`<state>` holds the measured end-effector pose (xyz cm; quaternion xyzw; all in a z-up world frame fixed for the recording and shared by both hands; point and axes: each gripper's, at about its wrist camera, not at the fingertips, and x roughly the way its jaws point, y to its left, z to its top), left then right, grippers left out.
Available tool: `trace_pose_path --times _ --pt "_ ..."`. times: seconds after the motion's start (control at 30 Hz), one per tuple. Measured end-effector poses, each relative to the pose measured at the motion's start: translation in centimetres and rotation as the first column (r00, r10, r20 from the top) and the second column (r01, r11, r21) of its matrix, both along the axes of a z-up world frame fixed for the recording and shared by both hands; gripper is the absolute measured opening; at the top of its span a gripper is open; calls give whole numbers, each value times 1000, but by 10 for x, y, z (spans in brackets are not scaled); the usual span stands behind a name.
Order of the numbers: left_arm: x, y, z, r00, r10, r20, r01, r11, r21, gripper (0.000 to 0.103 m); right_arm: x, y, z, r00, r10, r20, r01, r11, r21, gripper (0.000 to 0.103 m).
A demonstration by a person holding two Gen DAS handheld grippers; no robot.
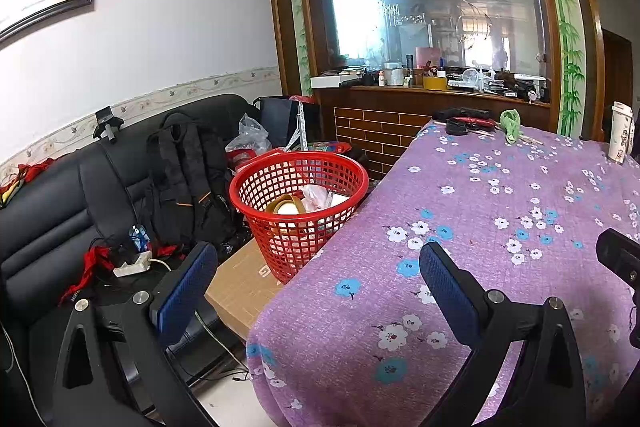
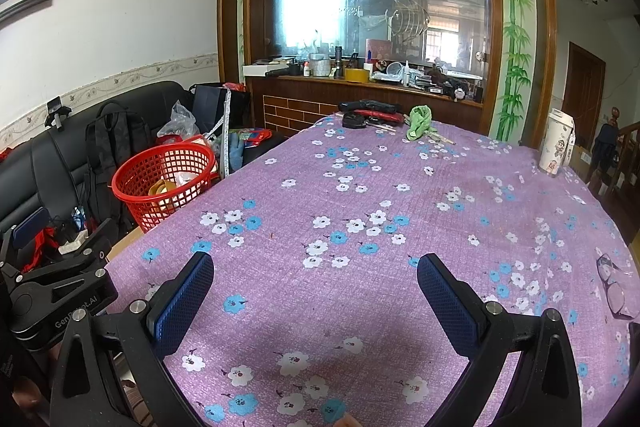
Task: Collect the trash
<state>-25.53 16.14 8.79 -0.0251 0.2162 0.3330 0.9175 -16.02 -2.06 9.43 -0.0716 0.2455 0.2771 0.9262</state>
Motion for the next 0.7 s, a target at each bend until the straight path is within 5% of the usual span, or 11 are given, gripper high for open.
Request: trace_pose_path --times 0.43,0.57,0.7 --pt "27 -20 12 993 -116 -27 117 992 42 101 27 -32 -5 994 -96 -60 98 995 31 103" --pt "58 -44 8 968 -238 -84 239 971 4 101 50 -67 -6 975 -205 -89 209 977 40 103" --pt "104 -74 -3 911 -378 -163 365 925 -101 101 81 -111 -18 928 -341 -150 346 938 4 103"
